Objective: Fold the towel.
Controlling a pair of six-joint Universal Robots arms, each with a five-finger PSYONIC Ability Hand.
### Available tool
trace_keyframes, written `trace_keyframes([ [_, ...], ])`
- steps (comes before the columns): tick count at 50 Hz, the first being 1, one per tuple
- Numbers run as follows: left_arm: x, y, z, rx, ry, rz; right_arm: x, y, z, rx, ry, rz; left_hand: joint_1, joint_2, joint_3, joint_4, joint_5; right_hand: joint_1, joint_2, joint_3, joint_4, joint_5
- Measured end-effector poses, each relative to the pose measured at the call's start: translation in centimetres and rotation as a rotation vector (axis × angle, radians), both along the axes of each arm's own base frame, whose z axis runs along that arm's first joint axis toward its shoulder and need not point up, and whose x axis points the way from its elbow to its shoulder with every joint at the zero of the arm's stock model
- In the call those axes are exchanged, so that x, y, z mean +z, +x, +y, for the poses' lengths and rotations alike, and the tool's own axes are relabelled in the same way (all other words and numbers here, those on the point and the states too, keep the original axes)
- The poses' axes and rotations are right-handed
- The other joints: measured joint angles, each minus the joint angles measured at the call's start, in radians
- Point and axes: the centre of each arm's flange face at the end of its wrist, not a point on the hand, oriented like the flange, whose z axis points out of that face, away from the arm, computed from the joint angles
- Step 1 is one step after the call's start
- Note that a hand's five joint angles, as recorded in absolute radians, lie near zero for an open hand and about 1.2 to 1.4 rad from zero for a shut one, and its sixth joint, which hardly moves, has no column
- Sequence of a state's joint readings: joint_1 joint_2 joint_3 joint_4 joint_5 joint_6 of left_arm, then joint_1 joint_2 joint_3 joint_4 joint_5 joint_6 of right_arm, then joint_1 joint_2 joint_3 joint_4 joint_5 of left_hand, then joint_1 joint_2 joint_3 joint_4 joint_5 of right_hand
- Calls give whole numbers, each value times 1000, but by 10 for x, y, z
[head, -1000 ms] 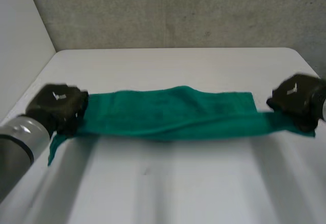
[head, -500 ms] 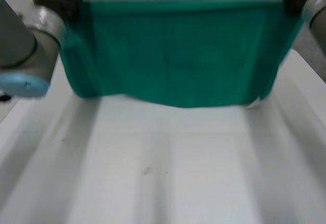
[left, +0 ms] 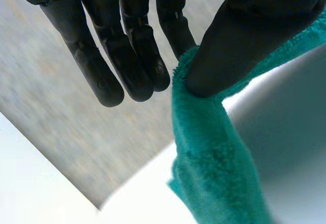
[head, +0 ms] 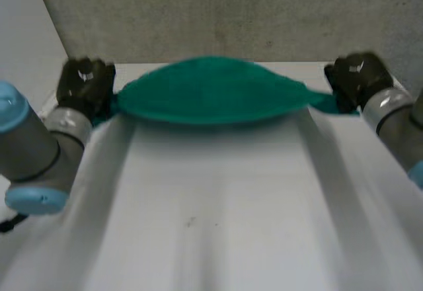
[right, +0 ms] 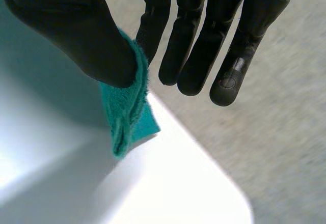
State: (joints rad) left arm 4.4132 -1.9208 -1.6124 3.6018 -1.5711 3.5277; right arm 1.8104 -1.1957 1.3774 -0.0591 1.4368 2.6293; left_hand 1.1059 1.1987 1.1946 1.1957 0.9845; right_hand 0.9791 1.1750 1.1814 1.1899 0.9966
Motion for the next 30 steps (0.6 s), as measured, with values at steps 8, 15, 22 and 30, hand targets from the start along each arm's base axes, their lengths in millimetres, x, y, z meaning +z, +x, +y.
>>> trace_keyframes([
  [8, -60, 5, 21, -3, 189, -58, -55, -8, 24, 22, 183, 30, 0, 0, 0, 0, 0, 0, 0, 0, 3, 1],
  [15, -83, 7, 39, -44, 287, -87, -80, -29, 34, -1, 256, 25, -160, -215, -210, -212, -181, 0, 0, 0, 3, 1],
  [22, -83, 5, 50, -117, 355, -97, -84, -41, 31, -24, 245, 13, -461, -545, -536, -540, -503, 0, 0, 0, 3, 1],
  [30, -79, 26, 47, -90, 450, -87, -83, -52, 21, -63, 221, 6, -697, -803, -793, -808, -773, 0, 0, 0, 3, 1],
])
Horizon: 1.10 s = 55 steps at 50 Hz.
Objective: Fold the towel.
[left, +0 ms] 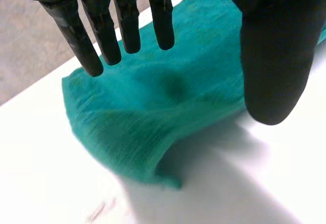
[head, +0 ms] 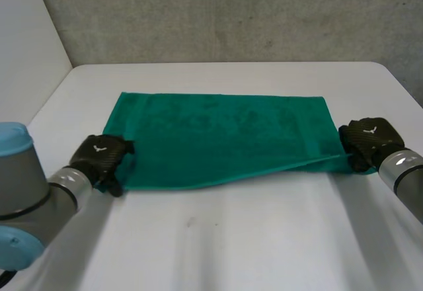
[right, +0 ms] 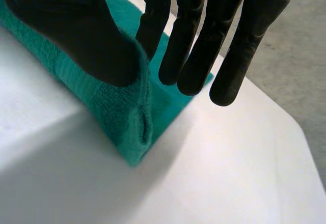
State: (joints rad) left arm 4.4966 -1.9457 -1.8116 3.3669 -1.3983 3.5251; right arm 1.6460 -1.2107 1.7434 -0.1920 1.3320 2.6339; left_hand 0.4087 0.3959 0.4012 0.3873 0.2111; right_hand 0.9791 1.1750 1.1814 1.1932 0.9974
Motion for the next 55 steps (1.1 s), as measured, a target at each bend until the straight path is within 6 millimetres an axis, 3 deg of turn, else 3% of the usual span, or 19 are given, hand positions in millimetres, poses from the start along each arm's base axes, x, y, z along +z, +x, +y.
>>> trace_keyframes([
  [6, 4, 21, -7, 73, 25, -2, 3, -13, -13, -43, -30, -1, 0, 0, -1, 0, 0, 0, 0, 0, 0, 0],
  [15, 0, 26, -7, 95, 41, 0, 3, -19, -16, -57, -31, -1, 0, 0, -1, 0, 0, 0, 0, 0, 0, 0],
  [16, -33, 10, -26, 106, 114, 115, -8, -16, -9, -50, 9, 3, 115, 137, 129, 147, 145, 0, 0, 0, 0, 3],
  [22, -33, 8, -33, 102, 86, 114, -8, -16, -9, -49, 10, 3, 238, 239, 230, 248, 199, 0, 0, 0, 0, 4],
  [33, -24, 6, -51, 96, -33, 135, -9, -15, -8, -47, 12, 4, 711, 732, 721, 742, 729, 0, 0, 0, 0, 4],
  [36, -22, 6, -51, 97, -41, 136, -9, -15, -7, -46, 12, 5, 713, 784, 765, 791, 754, 0, 0, 0, 0, 4],
  [42, -13, 8, -45, 102, -50, 137, -8, -11, -4, -28, 10, 14, 713, 794, 776, 803, 754, 0, 0, 0, 0, 4],
  [49, 2, 14, -23, 104, -33, 115, 4, -3, 6, 15, 7, 65, 713, 794, 776, 803, 754, 0, 0, 0, 0, 4],
  [50, 8, 19, -6, 98, -10, 76, 13, -1, 17, 47, 17, 123, 713, 795, 776, 803, 754, 0, 0, 0, 0, 4],
  [52, 10, 20, -1, 96, -1, 63, 14, -1, 20, 56, 25, 143, 713, 795, 776, 803, 754, 0, 0, 0, 0, 4],
  [55, 15, 30, 30, 83, 69, -29, 20, -5, 47, 129, 119, 295, 713, 797, 776, 803, 754, 0, 0, 0, 0, 4],
])
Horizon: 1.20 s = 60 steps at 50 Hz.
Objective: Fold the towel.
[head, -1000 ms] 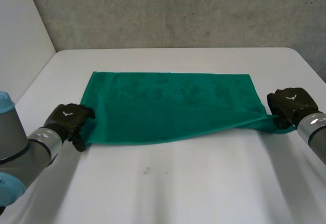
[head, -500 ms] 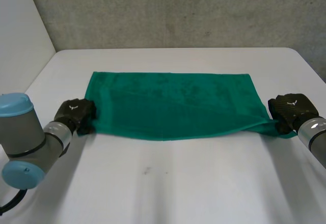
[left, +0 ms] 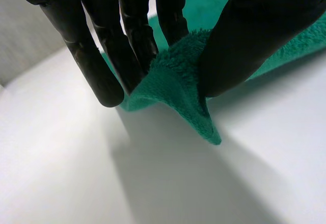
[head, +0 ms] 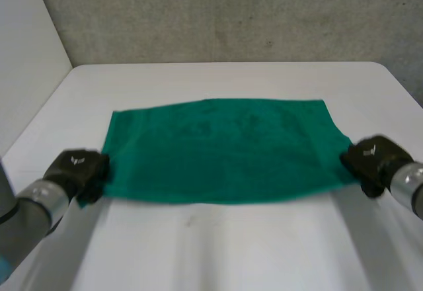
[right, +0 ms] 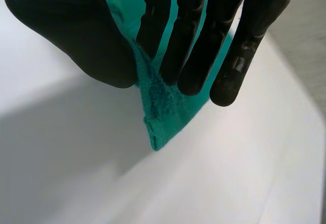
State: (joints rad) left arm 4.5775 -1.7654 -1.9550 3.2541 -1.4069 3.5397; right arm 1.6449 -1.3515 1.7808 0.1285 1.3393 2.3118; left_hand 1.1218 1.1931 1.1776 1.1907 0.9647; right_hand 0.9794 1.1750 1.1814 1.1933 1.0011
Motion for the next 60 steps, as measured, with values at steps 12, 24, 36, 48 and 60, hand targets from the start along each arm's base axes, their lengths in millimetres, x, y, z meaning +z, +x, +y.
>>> trace_keyframes([
  [12, 19, 13, 53, -61, 90, -145, 1, -9, 42, 166, 146, 303, 0, 3, 4, 1, 0, 0, 0, 0, 0, 0],
  [24, 23, -6, -23, -68, -121, -104, 5, 6, -32, 30, -62, 111, 0, 5, 9, 4, 0, 0, 5, 0, 0, 0],
  [36, -8, -34, -122, 17, -222, -36, -13, 42, -111, -26, -210, 20, 0, 5, 9, 4, 0, 0, 5, 4, 0, 0],
  [48, -27, -48, -169, 50, -341, -31, -47, 64, -159, -63, -263, -33, 0, 5, 9, 5, 0, 0, 5, 4, 0, 0],
  [60, -19, -73, -157, -6, -428, 1, -32, 69, -178, -148, -369, -152, -930, -985, -964, -986, -918, -772, -936, -947, -948, -917],
])
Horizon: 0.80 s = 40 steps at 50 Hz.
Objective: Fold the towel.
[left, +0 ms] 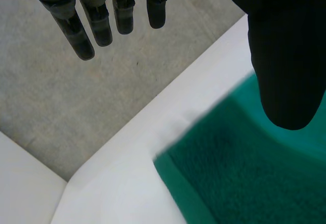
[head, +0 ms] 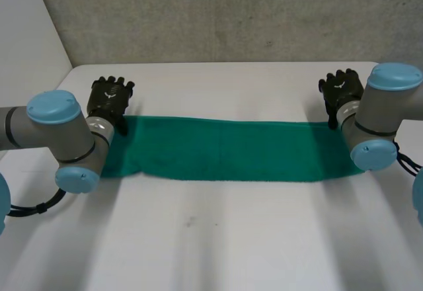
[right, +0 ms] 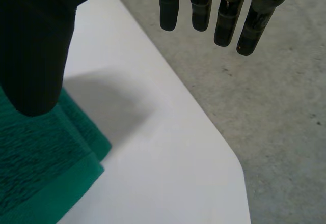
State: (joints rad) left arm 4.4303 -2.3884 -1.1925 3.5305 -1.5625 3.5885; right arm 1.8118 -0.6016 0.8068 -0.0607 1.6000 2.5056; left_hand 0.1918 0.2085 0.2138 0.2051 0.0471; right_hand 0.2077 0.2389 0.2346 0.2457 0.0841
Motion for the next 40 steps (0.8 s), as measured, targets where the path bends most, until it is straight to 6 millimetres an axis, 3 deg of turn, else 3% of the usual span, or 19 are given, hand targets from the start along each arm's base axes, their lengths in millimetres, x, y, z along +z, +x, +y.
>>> trace_keyframes([
  [7, 17, -2, 16, -15, -10, 5, 34, -9, 14, -26, -8, -73, 0, -6, -1, -2, 0, -5, -18, -23, -15, -21],
  [12, 33, 3, 33, -12, -7, 11, 56, -22, 49, 2, 48, -96, 0, -6, -1, -2, 0, -6, -18, -23, -15, -21],
  [20, 38, 12, 57, -10, 24, 5, 40, -46, 82, 29, 214, -94, 0, -6, -1, -2, 0, -6, -18, -23, -15, -21],
  [23, 35, 16, 65, -9, 45, -1, 22, -56, 95, 37, 308, -101, 0, -6, -1, -2, 0, -2, -16, -5, -9, -15],
  [25, 33, 17, 67, -9, 52, -3, 16, -60, 98, 36, 332, -104, 0, -6, -1, -2, 0, 5, -6, 14, 0, -1],
  [31, 25, 19, 73, -10, 80, -11, -6, -78, 88, -6, 356, -111, 0, -6, -1, -2, 0, 342, 397, 384, 370, 339],
  [33, 23, 19, 74, -9, 86, -13, -13, -84, 82, -27, 354, -111, 0, -6, -1, -2, 0, 686, 819, 800, 788, 739],
  [34, 23, 19, 75, -9, 87, -13, -15, -87, 80, -36, 351, -111, 0, -6, -1, -2, 0, 731, 887, 874, 864, 816],
  [40, 22, 21, 76, -4, 91, -14, -13, -118, 59, -143, 268, -107, 0, -6, -1, -2, 0, 752, 937, 945, 944, 885],
])
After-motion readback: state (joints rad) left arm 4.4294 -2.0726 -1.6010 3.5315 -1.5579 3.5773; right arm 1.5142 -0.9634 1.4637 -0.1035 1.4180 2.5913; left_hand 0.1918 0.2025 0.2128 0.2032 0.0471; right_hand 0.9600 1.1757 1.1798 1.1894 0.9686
